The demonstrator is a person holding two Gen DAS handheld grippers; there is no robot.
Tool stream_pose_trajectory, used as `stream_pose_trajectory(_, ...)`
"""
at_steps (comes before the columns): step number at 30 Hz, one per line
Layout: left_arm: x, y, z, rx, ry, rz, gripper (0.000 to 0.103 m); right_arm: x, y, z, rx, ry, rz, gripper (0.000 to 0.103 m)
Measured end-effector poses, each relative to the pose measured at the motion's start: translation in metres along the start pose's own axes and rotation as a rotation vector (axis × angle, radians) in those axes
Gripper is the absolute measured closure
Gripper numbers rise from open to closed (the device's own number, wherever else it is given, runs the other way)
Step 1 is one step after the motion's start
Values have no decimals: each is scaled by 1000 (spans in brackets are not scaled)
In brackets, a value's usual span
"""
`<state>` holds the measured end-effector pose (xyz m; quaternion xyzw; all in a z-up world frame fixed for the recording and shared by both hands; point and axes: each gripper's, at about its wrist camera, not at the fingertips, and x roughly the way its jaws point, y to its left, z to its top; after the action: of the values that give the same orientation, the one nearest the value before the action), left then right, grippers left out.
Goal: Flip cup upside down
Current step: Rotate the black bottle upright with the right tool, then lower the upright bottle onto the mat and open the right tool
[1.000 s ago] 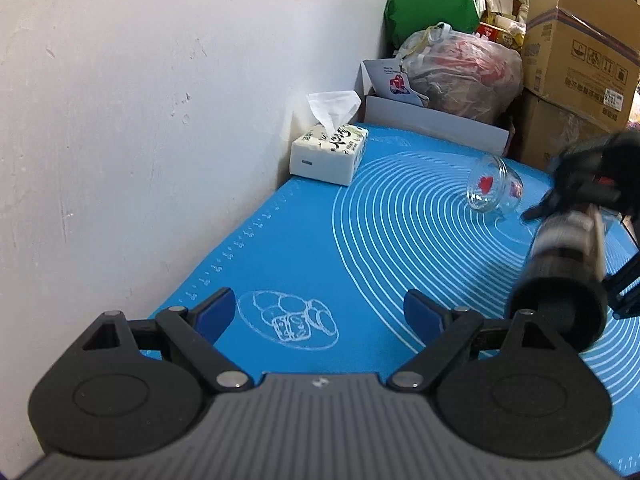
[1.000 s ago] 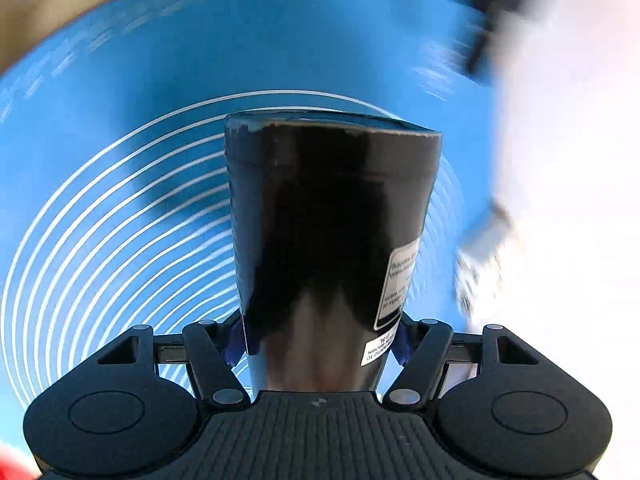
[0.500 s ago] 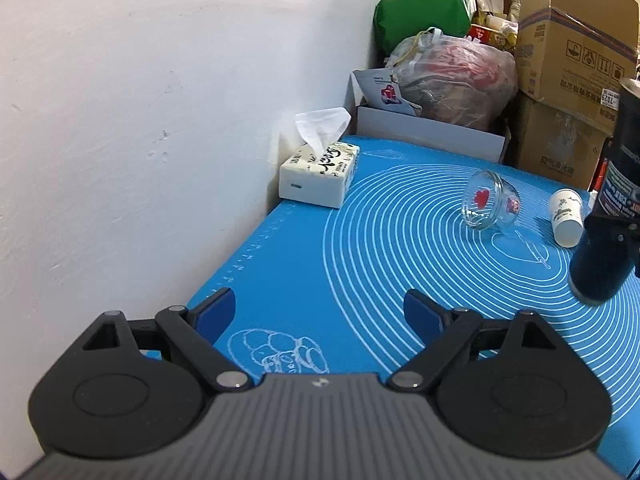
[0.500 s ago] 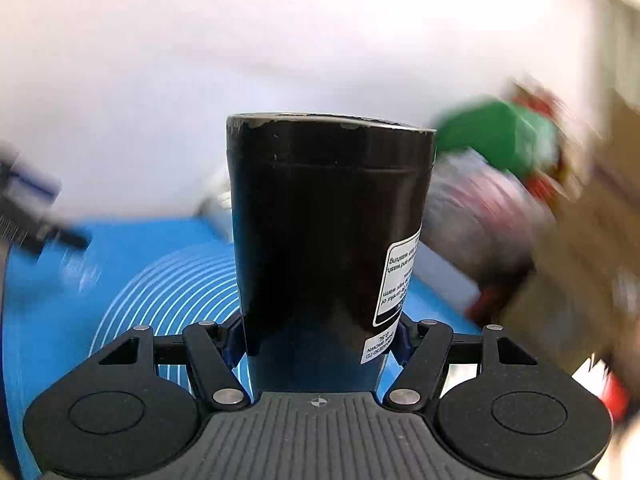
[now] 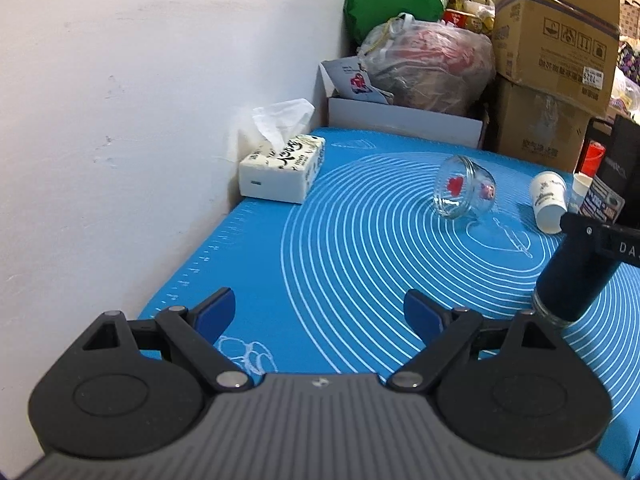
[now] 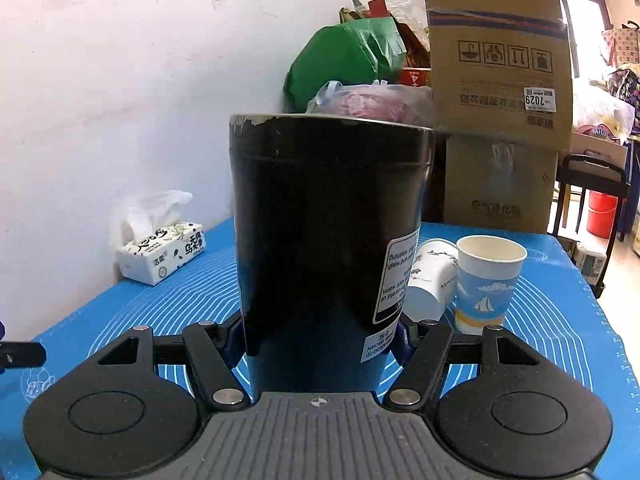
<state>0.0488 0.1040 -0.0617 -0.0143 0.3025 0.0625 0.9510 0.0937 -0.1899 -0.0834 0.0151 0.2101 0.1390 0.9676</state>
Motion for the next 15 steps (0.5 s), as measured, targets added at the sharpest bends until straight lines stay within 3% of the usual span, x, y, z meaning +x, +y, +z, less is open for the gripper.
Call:
stream_pose_trajectory(11, 0, -12, 1, 18, 8, -9, 12, 9, 20, 13, -98, 13, -25, 37)
stream_pose_trajectory(15, -2, -15, 2, 21, 7, -12, 12, 5, 25, 13, -98, 7, -40, 28)
